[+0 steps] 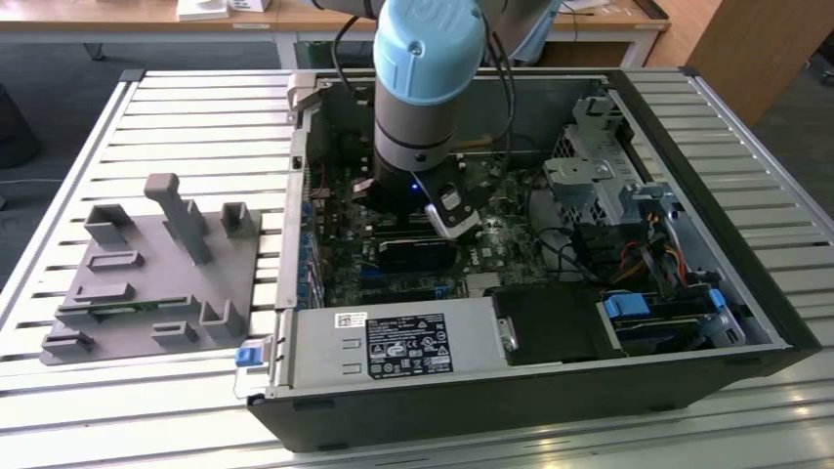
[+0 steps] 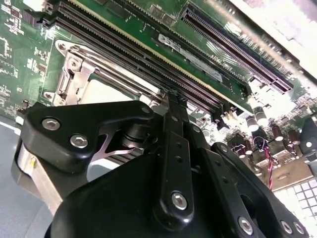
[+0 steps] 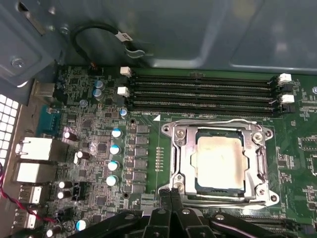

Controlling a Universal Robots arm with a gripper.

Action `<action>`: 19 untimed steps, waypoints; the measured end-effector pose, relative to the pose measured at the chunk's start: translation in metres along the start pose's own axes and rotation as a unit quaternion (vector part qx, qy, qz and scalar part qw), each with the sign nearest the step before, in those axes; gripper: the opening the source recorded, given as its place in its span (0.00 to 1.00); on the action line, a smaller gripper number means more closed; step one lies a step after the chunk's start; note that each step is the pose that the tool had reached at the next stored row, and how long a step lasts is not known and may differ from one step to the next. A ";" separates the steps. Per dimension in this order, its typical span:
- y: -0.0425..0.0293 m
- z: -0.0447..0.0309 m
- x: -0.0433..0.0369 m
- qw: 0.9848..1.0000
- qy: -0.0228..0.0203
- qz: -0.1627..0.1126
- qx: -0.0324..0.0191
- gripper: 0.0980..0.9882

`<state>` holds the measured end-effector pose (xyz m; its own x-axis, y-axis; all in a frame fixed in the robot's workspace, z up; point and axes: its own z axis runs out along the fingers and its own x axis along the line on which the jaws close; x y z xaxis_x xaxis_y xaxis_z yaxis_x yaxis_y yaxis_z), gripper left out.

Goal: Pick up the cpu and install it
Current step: 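Install the second cpu locking lever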

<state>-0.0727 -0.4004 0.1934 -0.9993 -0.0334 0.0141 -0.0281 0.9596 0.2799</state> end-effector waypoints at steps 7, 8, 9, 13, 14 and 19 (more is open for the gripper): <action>0.0004 0.0023 0.0041 1.000 0.000 0.000 -0.007 0.01; 0.0008 0.0028 0.0042 1.000 0.000 0.000 -0.008 0.01; 0.0011 0.0033 0.0041 1.000 0.000 0.000 -0.008 0.01; 0.0014 0.0040 0.0046 1.000 0.000 0.000 -0.010 0.01; 0.0014 0.0041 0.0049 1.000 0.000 0.000 -0.011 0.01; 0.0013 0.0042 0.0060 1.000 0.000 0.000 -0.011 0.01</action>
<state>-0.0789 -0.3982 0.1898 -0.9993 -0.0337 0.0131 -0.0283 0.9535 0.3000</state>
